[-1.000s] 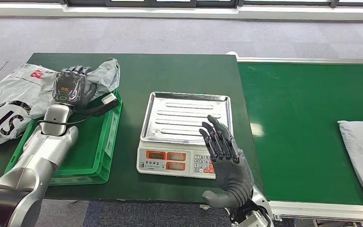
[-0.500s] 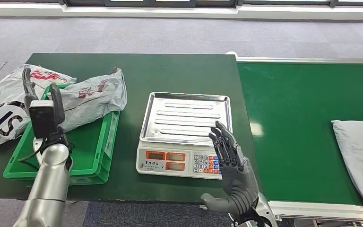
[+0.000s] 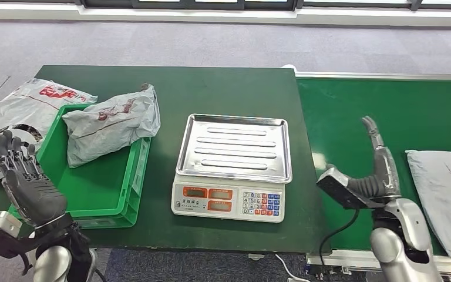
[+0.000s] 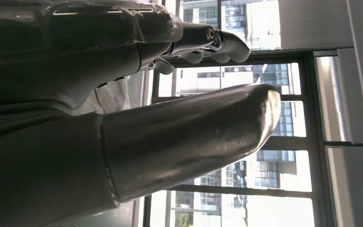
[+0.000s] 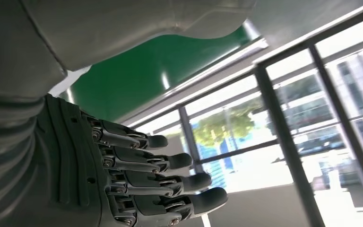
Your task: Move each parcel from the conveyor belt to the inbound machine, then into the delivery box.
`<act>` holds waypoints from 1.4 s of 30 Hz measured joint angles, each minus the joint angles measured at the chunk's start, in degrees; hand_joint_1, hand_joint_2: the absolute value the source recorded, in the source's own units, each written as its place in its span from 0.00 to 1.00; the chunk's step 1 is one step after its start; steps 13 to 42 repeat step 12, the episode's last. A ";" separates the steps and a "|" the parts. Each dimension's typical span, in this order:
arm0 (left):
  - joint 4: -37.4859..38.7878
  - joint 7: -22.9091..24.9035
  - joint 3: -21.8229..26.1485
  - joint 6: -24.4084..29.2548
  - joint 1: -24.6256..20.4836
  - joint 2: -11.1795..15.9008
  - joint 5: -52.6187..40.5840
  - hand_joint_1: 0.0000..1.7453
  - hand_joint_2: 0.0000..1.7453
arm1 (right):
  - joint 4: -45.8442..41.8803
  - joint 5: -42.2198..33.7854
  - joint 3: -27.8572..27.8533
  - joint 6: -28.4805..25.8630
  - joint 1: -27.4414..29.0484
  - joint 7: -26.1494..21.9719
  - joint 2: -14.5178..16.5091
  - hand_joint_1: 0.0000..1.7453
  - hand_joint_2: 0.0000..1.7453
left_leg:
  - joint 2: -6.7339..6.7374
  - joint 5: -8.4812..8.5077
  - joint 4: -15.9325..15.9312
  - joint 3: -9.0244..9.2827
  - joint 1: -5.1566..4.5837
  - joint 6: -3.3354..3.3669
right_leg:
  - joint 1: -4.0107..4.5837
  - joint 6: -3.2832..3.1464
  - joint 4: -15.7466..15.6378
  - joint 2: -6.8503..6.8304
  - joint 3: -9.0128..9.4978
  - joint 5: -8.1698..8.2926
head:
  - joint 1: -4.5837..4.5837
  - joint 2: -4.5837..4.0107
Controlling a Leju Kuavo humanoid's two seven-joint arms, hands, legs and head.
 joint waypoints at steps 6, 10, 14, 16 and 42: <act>-3.12 -1.47 -0.34 -2.60 1.56 -0.85 4.62 0.00 0.00 | 19.27 18.58 -0.47 4.85 -14.96 11.87 -10.66 0.00 1.00 | -0.01 0.10 0.00 -0.17 -0.10 0.11 | -0.10 0.12 0.02 -0.01 -0.07 0.10 | 0.01 0.00; -3.30 -0.34 -0.33 -5.76 2.24 -1.49 8.28 0.00 0.00 | 36.48 21.79 0.86 10.74 -25.98 14.31 -13.79 0.00 1.00 | -0.20 0.21 0.01 -0.12 -0.10 0.19 | -0.10 0.19 0.02 -0.15 -0.05 0.15 | 0.01 0.00; -3.25 -0.31 -0.32 -6.18 2.33 -1.65 8.56 0.00 0.00 | 41.97 22.00 1.38 12.82 -28.67 15.00 -14.34 0.00 1.00 | -0.33 0.24 0.02 -0.17 -0.09 0.18 | -0.09 0.20 0.02 -0.27 -0.05 0.15 | 0.01 0.00; -3.25 -0.31 -0.32 -6.18 2.33 -1.65 8.56 0.00 0.00 | 41.97 22.00 1.38 12.82 -28.67 15.00 -14.34 0.00 1.00 | -0.33 0.24 0.02 -0.17 -0.09 0.18 | -0.09 0.20 0.02 -0.27 -0.05 0.15 | 0.01 0.00; -3.25 -0.31 -0.32 -6.18 2.33 -1.65 8.56 0.00 0.00 | 41.97 22.00 1.38 12.82 -28.67 15.00 -14.34 0.00 1.00 | -0.33 0.24 0.02 -0.17 -0.09 0.18 | -0.09 0.20 0.02 -0.27 -0.05 0.15 | 0.01 0.00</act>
